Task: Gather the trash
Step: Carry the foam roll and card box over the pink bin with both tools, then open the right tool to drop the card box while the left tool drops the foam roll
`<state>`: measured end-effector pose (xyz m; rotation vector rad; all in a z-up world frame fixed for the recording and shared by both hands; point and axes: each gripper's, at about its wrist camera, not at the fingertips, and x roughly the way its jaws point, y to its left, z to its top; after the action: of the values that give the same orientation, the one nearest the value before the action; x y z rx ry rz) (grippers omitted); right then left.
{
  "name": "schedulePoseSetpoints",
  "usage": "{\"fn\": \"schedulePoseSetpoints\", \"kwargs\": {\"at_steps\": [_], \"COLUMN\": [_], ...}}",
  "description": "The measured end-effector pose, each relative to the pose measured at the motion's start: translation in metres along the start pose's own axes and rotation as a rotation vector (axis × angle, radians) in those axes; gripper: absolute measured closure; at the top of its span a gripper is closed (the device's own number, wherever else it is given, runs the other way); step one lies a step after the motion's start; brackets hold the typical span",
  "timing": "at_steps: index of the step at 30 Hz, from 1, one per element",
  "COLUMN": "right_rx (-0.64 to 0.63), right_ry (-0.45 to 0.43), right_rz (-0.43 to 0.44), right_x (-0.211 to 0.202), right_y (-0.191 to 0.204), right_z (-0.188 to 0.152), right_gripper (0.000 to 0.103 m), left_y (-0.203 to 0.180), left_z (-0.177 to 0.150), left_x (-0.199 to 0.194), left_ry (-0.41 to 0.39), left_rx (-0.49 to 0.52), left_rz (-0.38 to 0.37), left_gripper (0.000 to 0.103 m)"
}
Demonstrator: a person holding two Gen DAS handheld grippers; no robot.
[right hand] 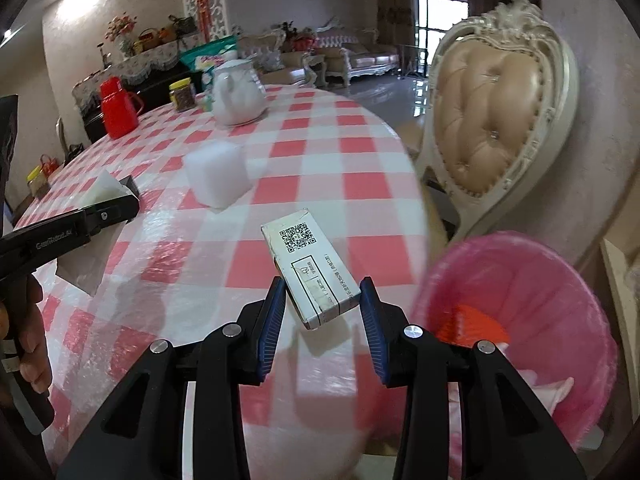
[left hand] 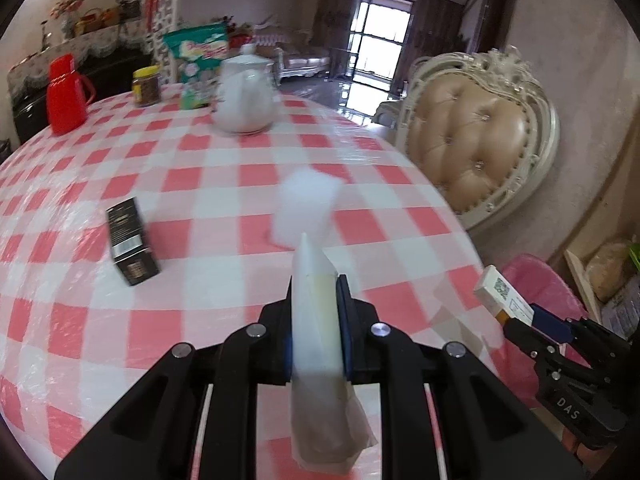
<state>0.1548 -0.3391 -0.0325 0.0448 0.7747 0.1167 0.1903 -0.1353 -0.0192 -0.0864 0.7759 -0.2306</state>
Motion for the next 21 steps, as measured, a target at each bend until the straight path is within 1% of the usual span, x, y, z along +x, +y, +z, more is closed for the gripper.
{"fn": "schedulePoseSetpoints", "kwargs": {"at_steps": [9,16,21], "right_rx": [0.082,0.143,0.172], "right_ry": [-0.025,-0.04,-0.049], "right_rz": [-0.076,-0.139,-0.178], "right_x": [-0.025,-0.037,-0.043], "right_y": [-0.06,-0.106,-0.129], "right_z": [-0.01,-0.016,-0.019], "right_gripper": [0.065,0.065,0.065], "left_y": [-0.072,-0.13,-0.163], "left_z": [0.007,0.011,0.012], "left_x": [0.003,0.008,0.015], "left_ry": [-0.003,-0.003,0.002], "left_rx": [0.092,0.166,0.201], "left_rz": [-0.085,-0.167,-0.212], "left_gripper": [0.086,0.086,0.086]}}
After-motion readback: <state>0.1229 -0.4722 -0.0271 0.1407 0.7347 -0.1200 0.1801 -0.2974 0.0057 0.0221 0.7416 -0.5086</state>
